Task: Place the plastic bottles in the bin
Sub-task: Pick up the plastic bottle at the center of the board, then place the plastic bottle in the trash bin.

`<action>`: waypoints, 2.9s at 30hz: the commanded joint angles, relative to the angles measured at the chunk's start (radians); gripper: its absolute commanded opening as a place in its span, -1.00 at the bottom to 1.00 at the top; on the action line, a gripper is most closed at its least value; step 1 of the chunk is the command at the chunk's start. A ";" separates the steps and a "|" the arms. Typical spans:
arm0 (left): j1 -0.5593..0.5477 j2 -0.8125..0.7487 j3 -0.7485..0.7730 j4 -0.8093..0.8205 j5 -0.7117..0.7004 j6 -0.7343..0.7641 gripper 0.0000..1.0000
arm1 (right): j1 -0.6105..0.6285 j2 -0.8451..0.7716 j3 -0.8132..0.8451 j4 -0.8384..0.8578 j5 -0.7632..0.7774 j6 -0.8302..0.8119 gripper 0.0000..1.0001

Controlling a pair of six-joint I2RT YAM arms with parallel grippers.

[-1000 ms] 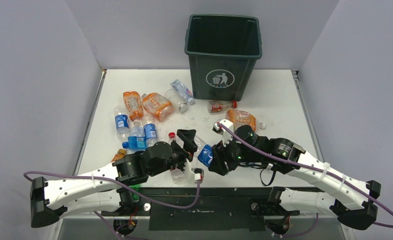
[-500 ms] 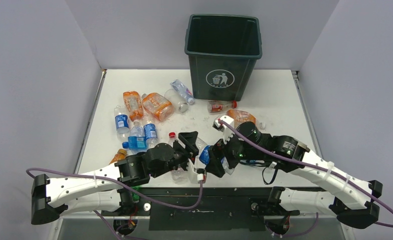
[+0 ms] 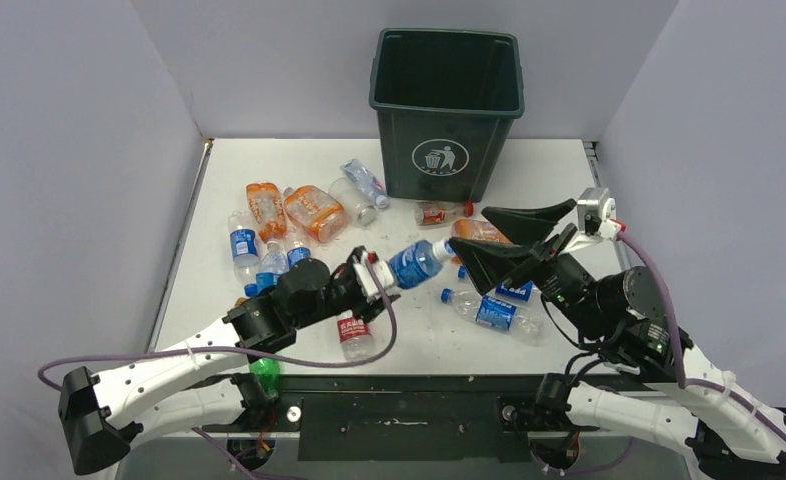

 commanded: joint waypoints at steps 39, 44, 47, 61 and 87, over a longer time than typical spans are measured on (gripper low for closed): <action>0.241 -0.111 -0.137 0.449 0.369 -0.542 -0.47 | -0.042 0.400 0.120 0.195 0.046 -0.001 -0.86; 0.223 -0.136 -0.162 0.467 0.360 -0.503 -0.46 | -0.059 0.413 0.141 0.141 0.018 0.005 -0.29; 0.223 -0.139 -0.160 0.465 0.356 -0.500 -0.46 | -0.059 0.420 0.140 0.132 0.006 0.012 0.33; 0.208 -0.162 -0.168 0.466 0.326 -0.481 0.74 | -0.064 0.423 0.184 0.095 0.004 0.000 -0.89; 0.204 -0.300 -0.265 0.526 0.127 -0.319 0.92 | -0.761 1.083 0.800 0.714 0.364 -0.030 -0.89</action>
